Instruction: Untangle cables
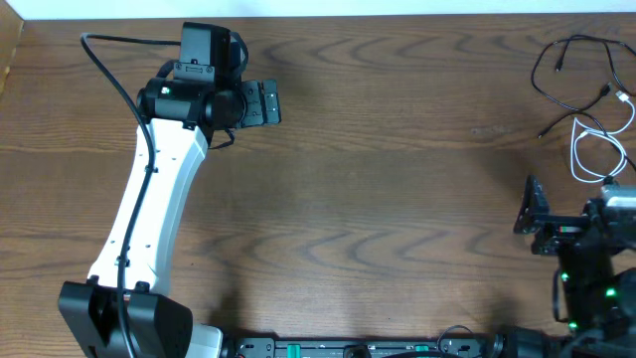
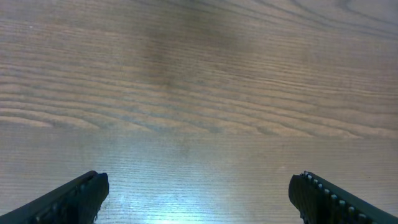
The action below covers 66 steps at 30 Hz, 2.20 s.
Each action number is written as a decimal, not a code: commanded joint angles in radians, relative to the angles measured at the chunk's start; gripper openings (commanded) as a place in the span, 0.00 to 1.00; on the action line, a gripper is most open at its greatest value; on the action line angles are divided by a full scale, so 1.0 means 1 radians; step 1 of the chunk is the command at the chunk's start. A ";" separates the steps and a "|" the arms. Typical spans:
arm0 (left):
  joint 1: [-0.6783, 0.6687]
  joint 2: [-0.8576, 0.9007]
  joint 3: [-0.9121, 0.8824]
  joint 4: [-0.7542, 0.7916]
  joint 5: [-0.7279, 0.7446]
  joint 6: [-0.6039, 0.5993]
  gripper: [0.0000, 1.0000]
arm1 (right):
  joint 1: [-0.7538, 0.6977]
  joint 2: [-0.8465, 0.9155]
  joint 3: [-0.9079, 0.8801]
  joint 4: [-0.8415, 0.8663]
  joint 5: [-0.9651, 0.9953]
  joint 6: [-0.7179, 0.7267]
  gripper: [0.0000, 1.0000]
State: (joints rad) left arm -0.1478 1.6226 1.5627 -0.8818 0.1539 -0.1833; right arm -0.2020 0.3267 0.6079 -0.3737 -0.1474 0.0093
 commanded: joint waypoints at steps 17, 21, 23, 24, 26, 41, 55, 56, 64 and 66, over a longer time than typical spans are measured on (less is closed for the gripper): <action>0.001 -0.022 0.012 0.000 -0.006 -0.005 0.98 | 0.182 -0.213 -0.549 0.389 0.312 0.020 0.99; 0.001 -0.022 0.012 0.000 -0.006 -0.005 0.98 | 0.200 -0.263 -0.593 0.385 0.340 0.020 0.99; 0.001 -0.022 0.012 0.000 -0.006 -0.005 0.98 | 0.201 -0.303 -0.602 0.337 0.339 0.021 0.99; 0.001 -0.022 0.012 0.000 -0.006 -0.005 0.98 | 0.206 -0.322 -0.602 0.309 0.338 0.019 0.99; 0.001 -0.022 0.012 0.000 -0.006 -0.005 0.98 | 0.219 -0.321 -0.602 0.314 0.336 0.016 0.99; 0.001 -0.022 0.012 0.000 -0.006 -0.005 0.98 | 0.258 -0.321 -0.602 0.316 0.324 -0.048 0.99; 0.001 -0.022 0.012 0.000 -0.006 -0.005 0.98 | 0.258 -0.321 -0.602 0.316 0.324 -0.048 0.99; 0.001 -0.022 0.012 0.000 -0.006 -0.005 0.98 | 0.258 -0.321 -0.602 0.316 0.324 -0.048 0.99; 0.001 -0.047 0.012 0.005 -0.063 0.019 0.98 | 0.258 -0.321 -0.602 0.316 0.324 -0.048 0.99; 0.002 -0.074 0.005 0.016 -0.061 0.061 0.98 | 0.258 -0.321 -0.602 0.317 0.324 -0.048 0.99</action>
State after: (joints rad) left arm -0.1474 1.6154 1.5627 -0.8776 0.1295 -0.1783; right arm 0.0483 0.0162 0.0093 -0.0563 0.1715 -0.0303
